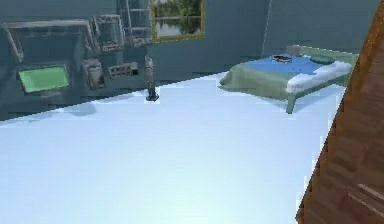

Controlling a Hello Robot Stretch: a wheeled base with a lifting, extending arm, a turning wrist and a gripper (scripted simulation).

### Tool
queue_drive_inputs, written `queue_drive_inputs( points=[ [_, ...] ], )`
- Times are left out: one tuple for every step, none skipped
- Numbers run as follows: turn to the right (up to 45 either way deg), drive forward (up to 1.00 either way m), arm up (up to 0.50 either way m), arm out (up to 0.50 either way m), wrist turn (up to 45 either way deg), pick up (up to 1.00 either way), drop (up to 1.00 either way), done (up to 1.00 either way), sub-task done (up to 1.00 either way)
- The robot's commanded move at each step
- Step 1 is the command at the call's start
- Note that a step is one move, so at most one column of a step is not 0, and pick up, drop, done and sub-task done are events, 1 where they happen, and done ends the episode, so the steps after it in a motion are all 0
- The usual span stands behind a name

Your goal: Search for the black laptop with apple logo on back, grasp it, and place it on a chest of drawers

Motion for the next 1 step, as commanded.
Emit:
queue_drive_inputs(
  points=[
    [0.0, 1.00, 0.00, 0.00, 0.0, 0.00, 0.00, 0.00, 0.00]
  ],
)
